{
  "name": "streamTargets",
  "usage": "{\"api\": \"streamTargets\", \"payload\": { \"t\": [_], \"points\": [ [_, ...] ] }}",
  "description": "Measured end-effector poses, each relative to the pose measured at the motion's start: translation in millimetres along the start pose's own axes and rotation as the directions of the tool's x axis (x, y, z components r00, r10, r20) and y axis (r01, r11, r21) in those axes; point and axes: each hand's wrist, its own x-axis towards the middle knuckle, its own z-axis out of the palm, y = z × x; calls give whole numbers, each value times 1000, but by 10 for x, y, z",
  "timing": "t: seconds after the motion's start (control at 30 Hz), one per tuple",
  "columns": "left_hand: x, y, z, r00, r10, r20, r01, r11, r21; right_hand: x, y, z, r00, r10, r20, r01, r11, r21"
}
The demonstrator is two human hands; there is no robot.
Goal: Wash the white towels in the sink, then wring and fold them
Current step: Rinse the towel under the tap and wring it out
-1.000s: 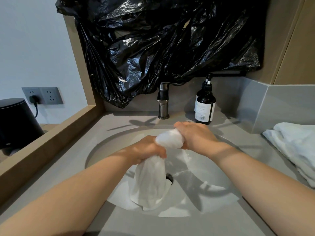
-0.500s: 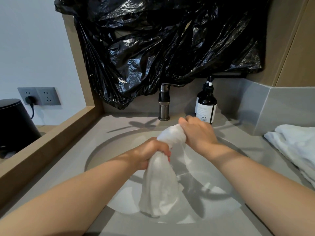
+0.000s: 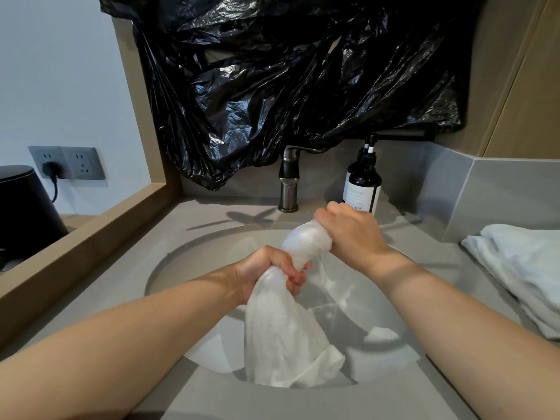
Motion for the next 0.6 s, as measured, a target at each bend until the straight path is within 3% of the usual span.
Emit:
{"api": "streamTargets", "payload": {
  "t": [0.07,0.2,0.27,0.33,0.37,0.4,0.43,0.47,0.5,0.53,0.6],
  "points": [
    [-7,11,29,998,10,-58,-7,999,53,5,18,11,1000,14,17,-14,1000,2],
    [41,54,136,932,132,-337,-27,954,299,44,-2,-32,982,149,119,-146,989,-36],
    [55,51,131,886,196,-419,-22,923,385,72,-10,-82,942,181,283,-198,980,31],
    [21,33,73,861,238,-450,11,875,484,67,88,-107,838,98,536,-286,916,279],
    [-4,25,38,861,252,-441,24,848,530,37,177,-107,762,16,647,-395,804,445],
    [-28,21,11,868,262,-422,26,825,565,-17,261,-105,703,-50,709,-542,609,580],
    [-48,27,2,876,273,-399,17,808,589,-63,331,-92,673,-45,738,-683,346,643],
    [-60,38,8,880,283,-381,7,795,607,-89,398,-72,625,18,780,-780,67,623],
    [-59,49,22,880,295,-371,0,782,623,-108,445,-51,540,79,838,-825,-146,546],
    [-47,61,54,876,312,-367,-2,764,645,-128,476,-11,451,105,886,-848,-259,462],
    [-1,66,100,853,366,-373,33,674,738,-127,452,21,343,43,938,-904,-255,342]
  ]
}}
